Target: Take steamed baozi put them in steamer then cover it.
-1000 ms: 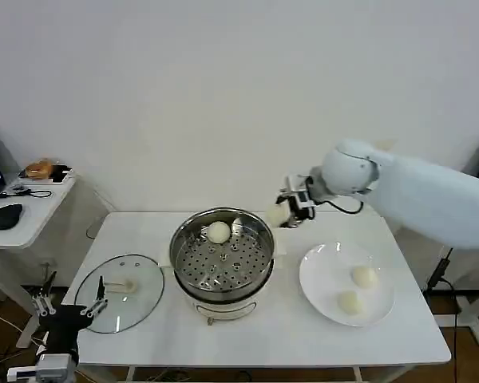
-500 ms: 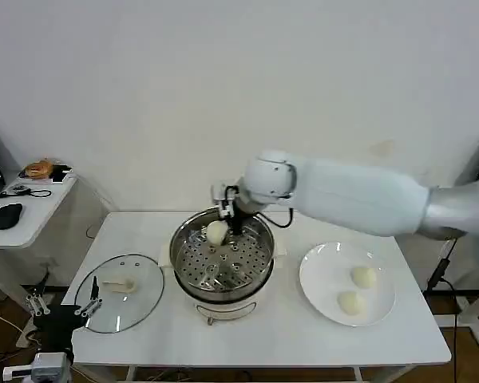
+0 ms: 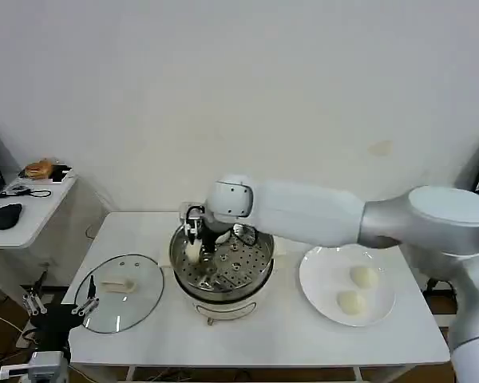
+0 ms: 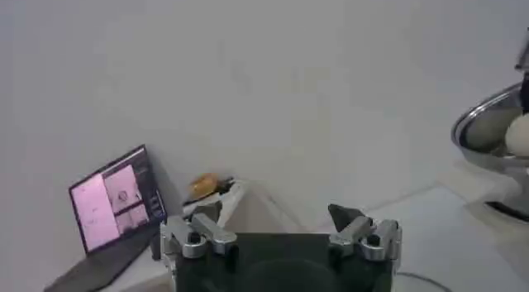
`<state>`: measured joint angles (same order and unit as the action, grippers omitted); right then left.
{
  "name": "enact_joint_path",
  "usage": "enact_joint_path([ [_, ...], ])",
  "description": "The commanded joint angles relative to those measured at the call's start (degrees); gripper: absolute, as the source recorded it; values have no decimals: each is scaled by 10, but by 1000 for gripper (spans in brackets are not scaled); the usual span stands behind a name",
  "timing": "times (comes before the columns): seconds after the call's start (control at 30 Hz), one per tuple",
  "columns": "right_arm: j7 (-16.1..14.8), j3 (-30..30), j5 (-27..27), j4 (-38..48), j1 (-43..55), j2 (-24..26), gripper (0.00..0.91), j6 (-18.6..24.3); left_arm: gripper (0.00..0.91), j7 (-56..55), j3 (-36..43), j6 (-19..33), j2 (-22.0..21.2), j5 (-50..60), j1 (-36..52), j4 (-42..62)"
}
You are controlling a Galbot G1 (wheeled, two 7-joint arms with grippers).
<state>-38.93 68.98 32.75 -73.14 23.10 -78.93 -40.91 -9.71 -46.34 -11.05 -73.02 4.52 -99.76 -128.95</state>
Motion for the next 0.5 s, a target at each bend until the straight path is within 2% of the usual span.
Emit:
enact_joint_path([
  [0.03,7,1,0,26,-16,-26,645,-7,907,0,0,0,0,0,0,-1],
  [0.17,9,1,-6,29,-19,-26,645,-7,907,0,1,1,0,0,0,-1],
  [0.2,9,0,-7,30,-21,-26,766,-7,907,-1,1,1,0,0,0,-1],
  [0.27,11,0,-6,31,-23,-24,907,-7,907,0,2,1,-1,0,-1,-2],
  [0.5,14,-9,-4,10,-19,-6,907,-7,907,-1,1,1,-1,1,-3,-3],
])
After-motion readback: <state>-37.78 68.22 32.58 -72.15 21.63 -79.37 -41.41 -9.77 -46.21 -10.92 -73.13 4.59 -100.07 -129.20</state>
